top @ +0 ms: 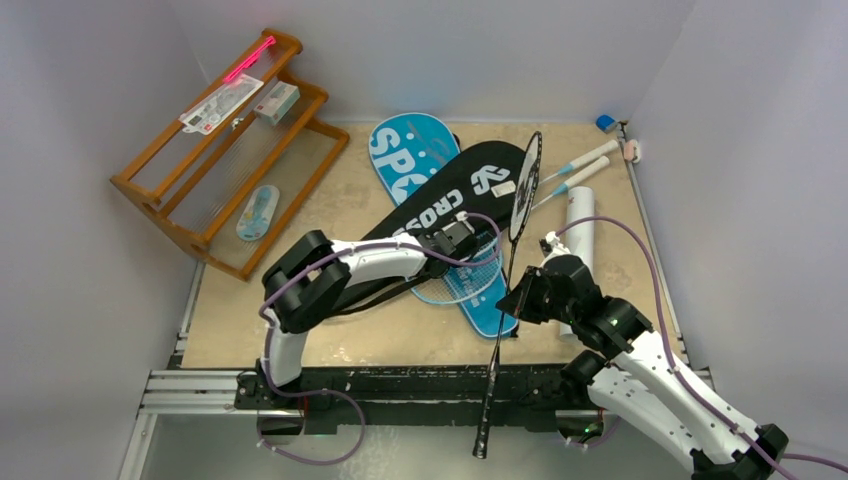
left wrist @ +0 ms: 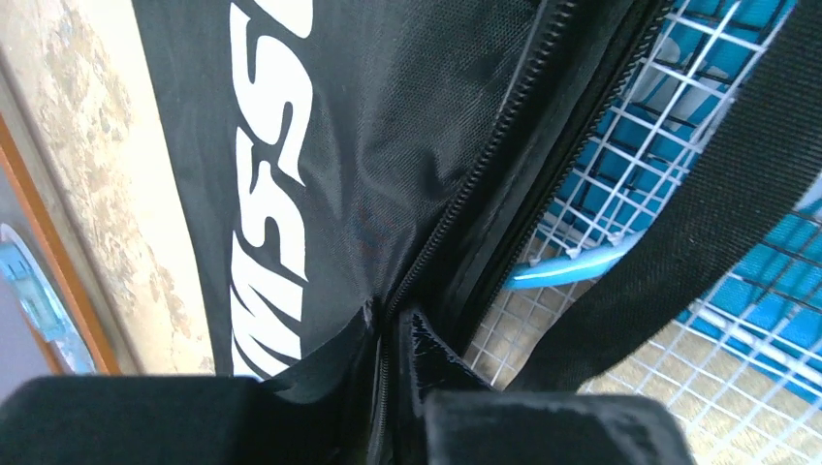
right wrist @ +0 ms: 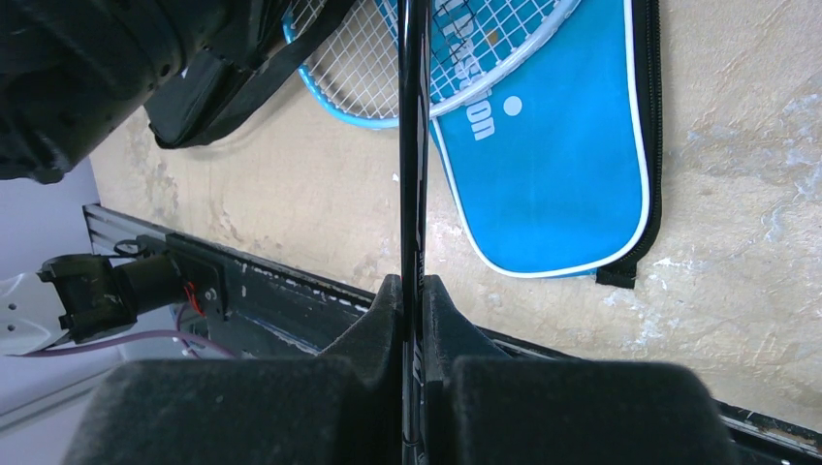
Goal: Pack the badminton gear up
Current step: Open the racket bag at the center of the board, then place the racket in the racket bag.
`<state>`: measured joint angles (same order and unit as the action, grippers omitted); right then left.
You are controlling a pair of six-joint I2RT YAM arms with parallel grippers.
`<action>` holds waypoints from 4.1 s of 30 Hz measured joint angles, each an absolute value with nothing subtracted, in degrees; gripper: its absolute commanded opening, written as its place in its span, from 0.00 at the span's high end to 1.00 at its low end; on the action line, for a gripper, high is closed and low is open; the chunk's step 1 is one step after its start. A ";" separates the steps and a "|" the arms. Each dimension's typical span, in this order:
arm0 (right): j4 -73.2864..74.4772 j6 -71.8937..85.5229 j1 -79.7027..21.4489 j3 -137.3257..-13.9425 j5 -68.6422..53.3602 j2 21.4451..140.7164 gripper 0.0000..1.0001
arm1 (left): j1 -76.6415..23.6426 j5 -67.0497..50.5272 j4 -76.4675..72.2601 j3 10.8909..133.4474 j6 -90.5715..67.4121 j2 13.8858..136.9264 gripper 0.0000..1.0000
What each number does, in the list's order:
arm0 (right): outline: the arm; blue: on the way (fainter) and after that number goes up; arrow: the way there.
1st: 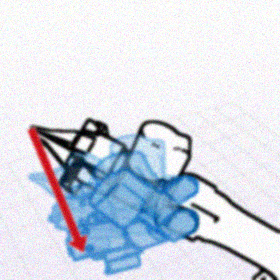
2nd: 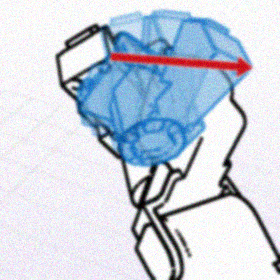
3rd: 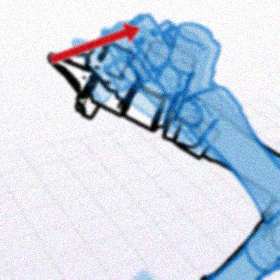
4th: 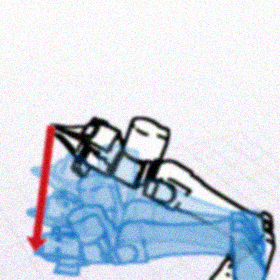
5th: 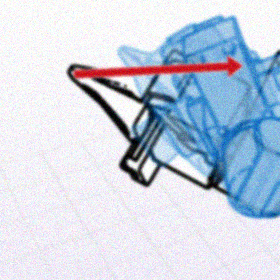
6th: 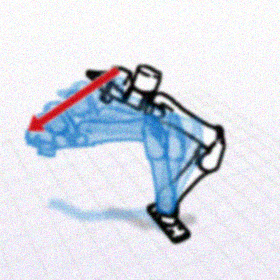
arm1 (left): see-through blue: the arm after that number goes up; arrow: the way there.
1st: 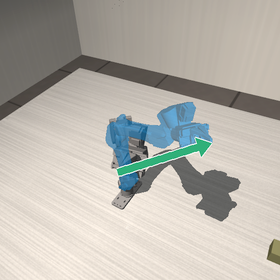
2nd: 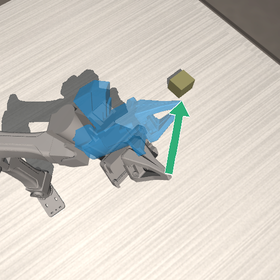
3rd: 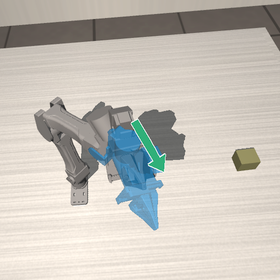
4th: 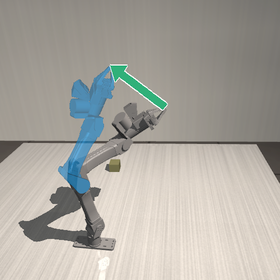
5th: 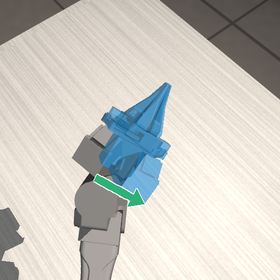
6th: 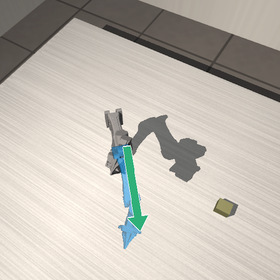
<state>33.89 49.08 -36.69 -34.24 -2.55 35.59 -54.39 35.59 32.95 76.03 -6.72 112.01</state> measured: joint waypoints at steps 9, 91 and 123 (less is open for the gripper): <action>33.19 49.32 -36.69 -33.87 -2.94 35.55 1.00 | -54.11 37.06 33.65 76.60 -7.35 112.27 1.00; -45.01 98.76 -36.86 -6.96 -38.24 38.09 1.00 | -25.96 -20.47 19.33 66.72 -18.65 88.27 1.00; -84.05 95.22 -33.89 -23.40 -39.29 103.39 1.00 | -30.50 -29.30 19.35 66.02 -15.46 87.26 1.00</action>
